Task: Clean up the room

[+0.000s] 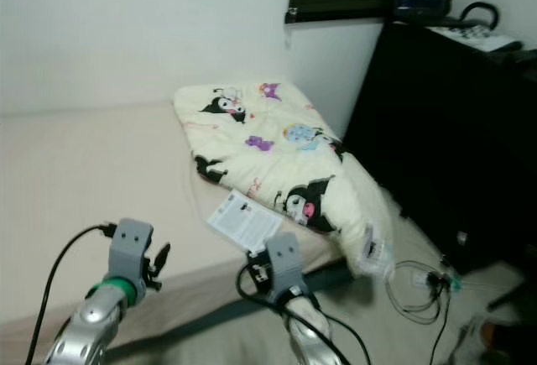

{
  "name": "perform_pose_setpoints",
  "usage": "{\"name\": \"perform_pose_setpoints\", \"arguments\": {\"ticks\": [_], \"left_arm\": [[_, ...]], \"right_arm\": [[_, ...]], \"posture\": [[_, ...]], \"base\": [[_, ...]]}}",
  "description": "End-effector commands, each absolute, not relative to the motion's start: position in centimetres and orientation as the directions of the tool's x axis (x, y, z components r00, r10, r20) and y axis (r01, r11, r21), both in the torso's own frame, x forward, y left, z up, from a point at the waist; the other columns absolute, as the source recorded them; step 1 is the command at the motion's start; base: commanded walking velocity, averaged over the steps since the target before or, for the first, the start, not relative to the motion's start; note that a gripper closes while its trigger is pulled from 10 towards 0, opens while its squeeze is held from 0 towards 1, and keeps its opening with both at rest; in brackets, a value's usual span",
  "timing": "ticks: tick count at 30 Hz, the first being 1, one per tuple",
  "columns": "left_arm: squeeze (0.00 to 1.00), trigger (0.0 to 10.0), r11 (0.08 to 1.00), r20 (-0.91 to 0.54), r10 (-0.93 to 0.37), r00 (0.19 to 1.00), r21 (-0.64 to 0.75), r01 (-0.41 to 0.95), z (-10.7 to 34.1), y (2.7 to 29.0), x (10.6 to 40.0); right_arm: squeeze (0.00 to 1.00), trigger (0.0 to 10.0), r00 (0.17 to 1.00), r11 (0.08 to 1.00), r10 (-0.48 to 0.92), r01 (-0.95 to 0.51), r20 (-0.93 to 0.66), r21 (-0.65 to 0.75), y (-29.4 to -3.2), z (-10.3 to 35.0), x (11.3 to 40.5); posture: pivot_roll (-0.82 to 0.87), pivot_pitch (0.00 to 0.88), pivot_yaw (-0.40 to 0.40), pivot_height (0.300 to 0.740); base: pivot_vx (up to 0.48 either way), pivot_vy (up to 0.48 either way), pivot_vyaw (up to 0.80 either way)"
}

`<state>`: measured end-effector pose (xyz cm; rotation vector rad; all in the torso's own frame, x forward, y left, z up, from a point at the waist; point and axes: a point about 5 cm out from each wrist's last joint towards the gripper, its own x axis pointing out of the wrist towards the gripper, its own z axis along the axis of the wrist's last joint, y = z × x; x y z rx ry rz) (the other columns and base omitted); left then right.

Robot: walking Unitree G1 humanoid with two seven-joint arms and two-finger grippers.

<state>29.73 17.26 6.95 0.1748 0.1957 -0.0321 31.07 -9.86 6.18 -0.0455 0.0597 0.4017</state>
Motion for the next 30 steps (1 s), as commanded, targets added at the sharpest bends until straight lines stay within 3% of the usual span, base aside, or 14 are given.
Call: {"name": "perform_pose_setpoints", "arguments": {"ticks": [1,13,19,30], "left_arm": [[0.00,10.0,0.982,-0.208,0.055,0.977,0.188,-0.016,6.3,18.5,28.8],[0.00,10.0,0.978,-0.150,0.024,0.988,0.207,0.008,7.3,17.3,29.1],[0.00,10.0,0.970,-0.110,-0.051,0.993,0.230,0.075,8.1,15.7,30.1],[0.00,10.0,0.963,-0.093,-0.115,0.989,0.233,0.134,8.6,14.1,30.8]], "right_arm": [[0.00,10.0,0.890,0.894,0.442,-0.447,-0.110,-0.033,-8.9,5.5,30.9],[0.00,10.0,0.889,0.891,0.449,-0.453,-0.086,-0.027,-8.4,6.0,31.1],[0.00,10.0,0.919,0.919,0.390,-0.392,-0.060,-0.040,-9.6,6.0,30.9],[0.00,10.0,0.934,0.934,0.356,-0.357,-0.037,-0.026,-10.1,5.9,30.5]], "posture": [[0.02,0.029,-0.060,0.740],[0.00,0.031,-0.043,0.740],[-0.05,0.023,-0.004,0.740],[-0.09,0.018,0.023,0.740]], "base": [[0.000,0.000,-0.80],[0.000,0.000,-0.80],[0.000,0.000,0.00],[0.375,0.000,0.00]]}}
